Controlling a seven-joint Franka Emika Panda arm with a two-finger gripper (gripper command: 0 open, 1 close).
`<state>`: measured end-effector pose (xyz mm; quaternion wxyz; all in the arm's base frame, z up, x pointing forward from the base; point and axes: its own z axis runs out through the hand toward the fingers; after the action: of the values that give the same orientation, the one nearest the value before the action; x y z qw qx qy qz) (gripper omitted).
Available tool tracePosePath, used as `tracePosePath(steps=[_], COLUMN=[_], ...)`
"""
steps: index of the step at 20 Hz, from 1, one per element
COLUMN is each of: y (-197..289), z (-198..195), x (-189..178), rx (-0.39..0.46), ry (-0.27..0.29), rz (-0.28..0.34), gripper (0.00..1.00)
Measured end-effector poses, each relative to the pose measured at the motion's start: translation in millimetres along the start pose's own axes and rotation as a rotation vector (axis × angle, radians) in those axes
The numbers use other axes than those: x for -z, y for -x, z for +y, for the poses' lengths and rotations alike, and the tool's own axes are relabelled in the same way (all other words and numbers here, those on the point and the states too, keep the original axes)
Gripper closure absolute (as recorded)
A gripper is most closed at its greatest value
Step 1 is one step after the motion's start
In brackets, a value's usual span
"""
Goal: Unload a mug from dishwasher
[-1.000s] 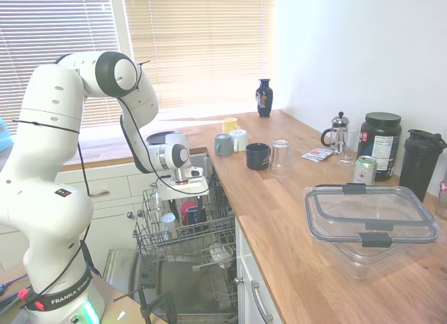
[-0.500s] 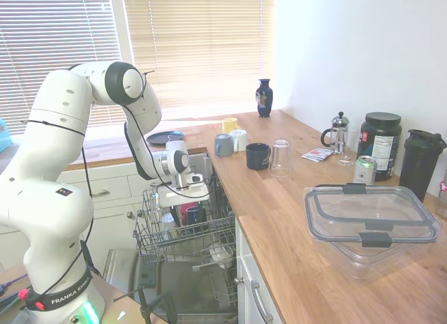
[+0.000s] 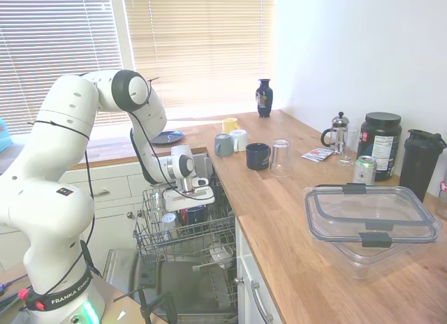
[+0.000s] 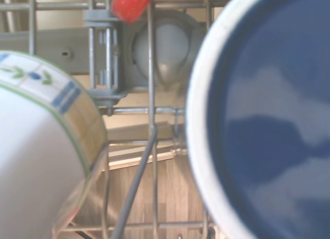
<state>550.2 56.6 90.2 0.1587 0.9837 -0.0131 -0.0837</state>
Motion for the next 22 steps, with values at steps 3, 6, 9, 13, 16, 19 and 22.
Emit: tracePosePath(steps=[3,6,9,13,16,19,22], y=[-1,-3,-3,-5,-9,-17,-28], z=[-3,-7,-7,-6,-7,-4,-2], x=[-6,-11,-17,-21,-21,-21,-21], rx=[0.016,0.029,0.037,0.030,0.022,0.011,-0.006], ry=[0.004,0.006,0.001,-0.005,-0.014,-0.024,-0.031], rz=[-0.007,-0.011,-0.024,-0.032,-0.035,-0.046,-0.045], gripper=[0.00,1.00,1.00,1.00,1.00,1.00,1.00])
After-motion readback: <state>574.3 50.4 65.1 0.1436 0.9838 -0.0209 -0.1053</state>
